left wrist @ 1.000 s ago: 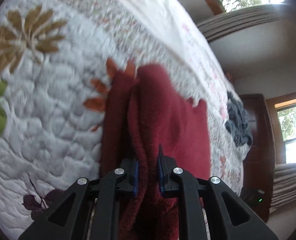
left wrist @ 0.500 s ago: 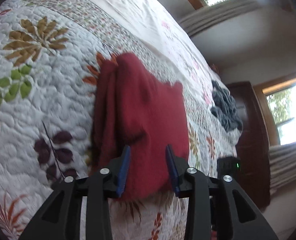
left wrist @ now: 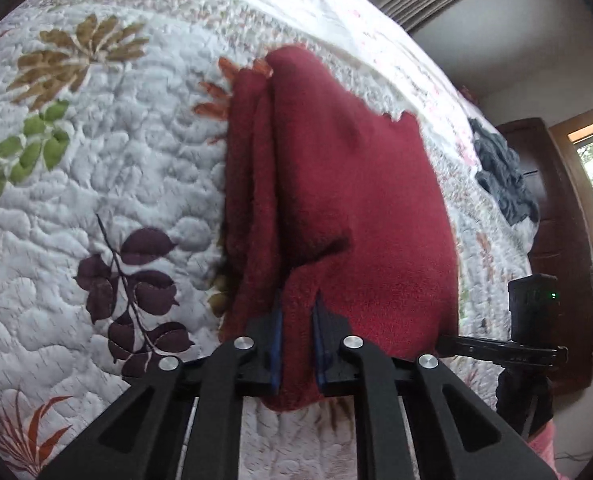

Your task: Fold small clothes

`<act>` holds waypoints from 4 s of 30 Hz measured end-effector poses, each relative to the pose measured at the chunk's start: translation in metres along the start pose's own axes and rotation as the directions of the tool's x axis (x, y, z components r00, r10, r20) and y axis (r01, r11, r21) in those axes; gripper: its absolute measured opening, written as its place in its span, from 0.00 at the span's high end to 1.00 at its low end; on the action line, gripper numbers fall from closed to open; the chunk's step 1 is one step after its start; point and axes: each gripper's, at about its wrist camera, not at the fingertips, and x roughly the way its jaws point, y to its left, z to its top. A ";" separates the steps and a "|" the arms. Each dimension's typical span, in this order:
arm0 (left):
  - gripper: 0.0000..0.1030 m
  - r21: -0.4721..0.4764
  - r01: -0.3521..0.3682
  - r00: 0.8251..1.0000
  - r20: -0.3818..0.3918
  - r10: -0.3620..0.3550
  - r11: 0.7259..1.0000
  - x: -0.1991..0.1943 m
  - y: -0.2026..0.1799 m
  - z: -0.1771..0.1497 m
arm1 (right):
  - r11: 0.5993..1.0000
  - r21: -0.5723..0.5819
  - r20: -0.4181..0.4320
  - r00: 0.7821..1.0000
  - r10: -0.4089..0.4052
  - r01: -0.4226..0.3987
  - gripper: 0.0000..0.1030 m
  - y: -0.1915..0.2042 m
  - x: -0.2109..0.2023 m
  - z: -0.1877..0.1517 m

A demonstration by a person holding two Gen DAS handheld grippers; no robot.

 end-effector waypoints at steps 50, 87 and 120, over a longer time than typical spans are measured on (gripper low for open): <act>0.37 -0.100 0.129 0.991 -0.015 -0.131 0.987 0.012 0.028 0.085 | 0.997 -0.039 0.177 0.982 0.071 -0.065 0.32 0.016 -0.028 0.057; 0.65 0.064 0.416 0.908 -0.088 -0.410 0.907 0.011 -0.130 -0.074 | 0.971 -0.042 0.195 0.952 0.238 -0.234 0.59 -0.036 -0.128 -0.068; 0.35 0.207 0.134 0.988 -0.106 -0.114 0.969 0.017 -0.143 -0.209 | 0.989 0.108 0.208 0.975 0.076 -0.100 0.41 -0.113 -0.074 -0.232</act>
